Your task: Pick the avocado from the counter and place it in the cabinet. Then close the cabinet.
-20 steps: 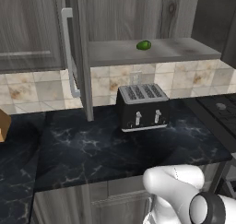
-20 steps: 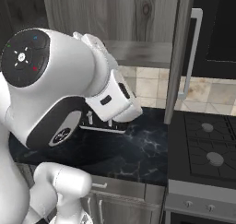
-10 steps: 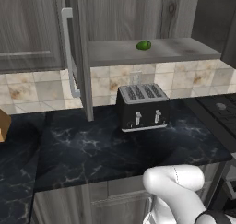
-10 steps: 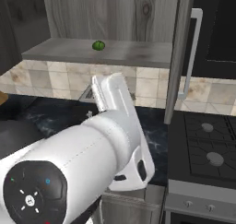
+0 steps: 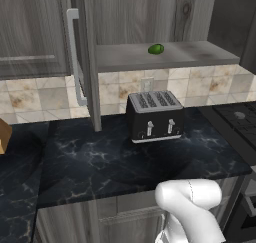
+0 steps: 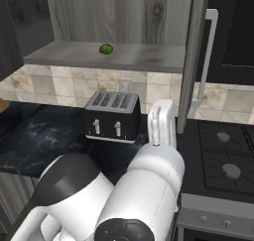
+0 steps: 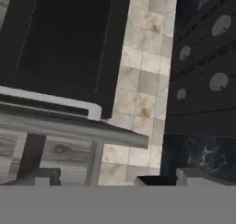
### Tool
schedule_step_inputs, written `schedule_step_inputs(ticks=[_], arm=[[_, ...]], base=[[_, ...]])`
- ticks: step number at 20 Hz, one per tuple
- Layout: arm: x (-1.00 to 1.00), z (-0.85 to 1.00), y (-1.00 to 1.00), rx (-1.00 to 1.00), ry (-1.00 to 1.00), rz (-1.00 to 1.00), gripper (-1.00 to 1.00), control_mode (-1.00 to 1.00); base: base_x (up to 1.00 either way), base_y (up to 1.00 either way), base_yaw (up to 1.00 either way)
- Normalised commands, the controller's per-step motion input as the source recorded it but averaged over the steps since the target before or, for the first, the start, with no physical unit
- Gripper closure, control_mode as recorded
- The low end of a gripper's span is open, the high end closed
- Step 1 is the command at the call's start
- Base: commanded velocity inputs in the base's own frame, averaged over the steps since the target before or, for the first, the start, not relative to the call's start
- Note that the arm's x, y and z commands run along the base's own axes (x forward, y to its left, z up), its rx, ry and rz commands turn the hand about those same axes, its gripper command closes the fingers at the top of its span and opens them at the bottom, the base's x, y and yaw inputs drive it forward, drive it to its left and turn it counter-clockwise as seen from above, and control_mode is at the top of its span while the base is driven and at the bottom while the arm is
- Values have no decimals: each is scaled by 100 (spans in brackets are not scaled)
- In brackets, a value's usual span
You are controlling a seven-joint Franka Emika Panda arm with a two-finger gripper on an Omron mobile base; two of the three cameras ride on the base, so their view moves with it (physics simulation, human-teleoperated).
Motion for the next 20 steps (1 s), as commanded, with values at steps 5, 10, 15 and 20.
schedule_step_inputs(ticks=[5,10,15,20], arm=[[75,-9,-62,28,-5,0,-100,-100],[72,0,-91,27,-1,0,-100,-100],[46,1,-21,20,0,16,-100,-100],[0,0,40,3,0,40,-100,-100]], base=[[0,0,0],[0,0,0],[0,0,0],[0,0,0]])
